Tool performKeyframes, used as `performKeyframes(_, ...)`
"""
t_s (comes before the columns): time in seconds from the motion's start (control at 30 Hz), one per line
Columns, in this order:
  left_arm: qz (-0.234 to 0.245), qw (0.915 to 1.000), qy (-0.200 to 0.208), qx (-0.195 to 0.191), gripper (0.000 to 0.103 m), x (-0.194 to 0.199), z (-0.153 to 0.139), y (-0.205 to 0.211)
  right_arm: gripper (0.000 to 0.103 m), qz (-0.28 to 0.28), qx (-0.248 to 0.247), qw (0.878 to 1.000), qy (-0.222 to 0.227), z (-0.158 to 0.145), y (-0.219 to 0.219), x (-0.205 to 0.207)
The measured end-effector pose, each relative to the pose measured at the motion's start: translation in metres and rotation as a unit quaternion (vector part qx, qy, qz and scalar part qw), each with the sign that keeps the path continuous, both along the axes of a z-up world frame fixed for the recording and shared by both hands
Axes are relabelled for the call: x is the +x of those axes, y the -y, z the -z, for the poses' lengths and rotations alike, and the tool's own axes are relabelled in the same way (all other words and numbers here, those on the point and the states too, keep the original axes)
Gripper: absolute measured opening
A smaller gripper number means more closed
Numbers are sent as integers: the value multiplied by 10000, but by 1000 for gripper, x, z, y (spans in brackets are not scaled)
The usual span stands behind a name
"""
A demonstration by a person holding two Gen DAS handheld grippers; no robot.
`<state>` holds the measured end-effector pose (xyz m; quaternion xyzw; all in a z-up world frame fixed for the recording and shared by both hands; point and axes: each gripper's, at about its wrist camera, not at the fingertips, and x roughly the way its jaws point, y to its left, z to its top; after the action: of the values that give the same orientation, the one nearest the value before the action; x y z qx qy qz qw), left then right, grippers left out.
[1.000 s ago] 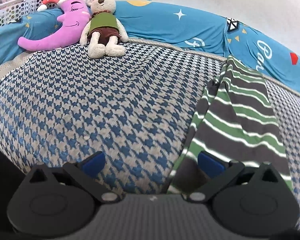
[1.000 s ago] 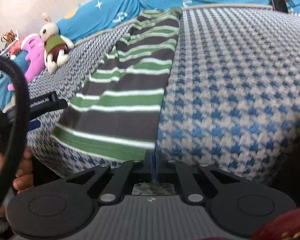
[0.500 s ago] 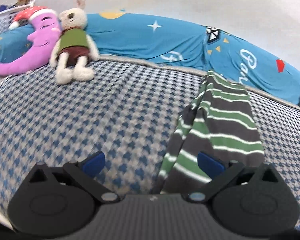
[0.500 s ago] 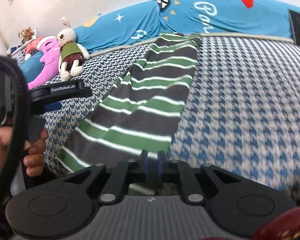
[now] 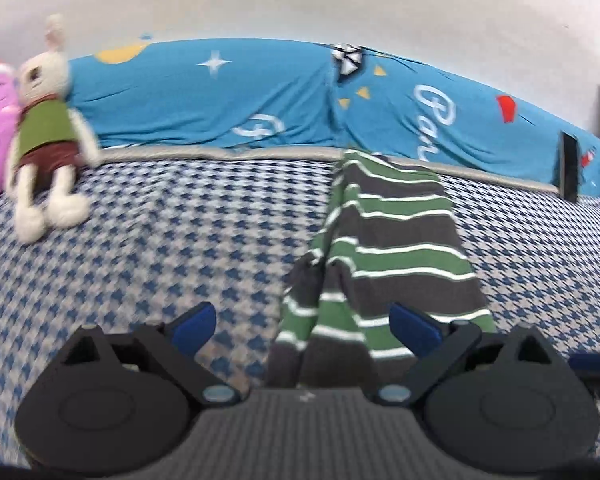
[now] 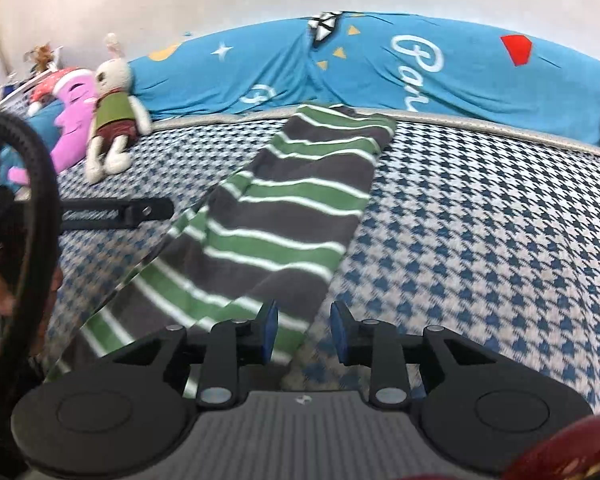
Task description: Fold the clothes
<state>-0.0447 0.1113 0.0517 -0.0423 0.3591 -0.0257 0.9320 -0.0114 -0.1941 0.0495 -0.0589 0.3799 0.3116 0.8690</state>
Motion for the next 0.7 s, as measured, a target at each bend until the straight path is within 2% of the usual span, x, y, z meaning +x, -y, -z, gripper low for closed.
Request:
performKeyframes(0.17, 320, 9993, -142, -131, 98, 24, 7, -1, 30, 167, 204, 9992, -311, 2, -2, 30)
performKeyframes(0.4, 693, 9975, -163, -18, 97, 46, 16, 8, 31, 348, 235, 9981, -443, 6, -10, 57)
performKeyframes(0.6, 860, 9959, -262, -40, 90, 60, 23, 11, 35, 423, 224, 9977, -471, 8, -14, 69)
performKeyframes(0.7, 919, 9953, -299, -96, 82, 67, 26, 10, 35, 452, 236, 9974, -510, 9, -14, 72)
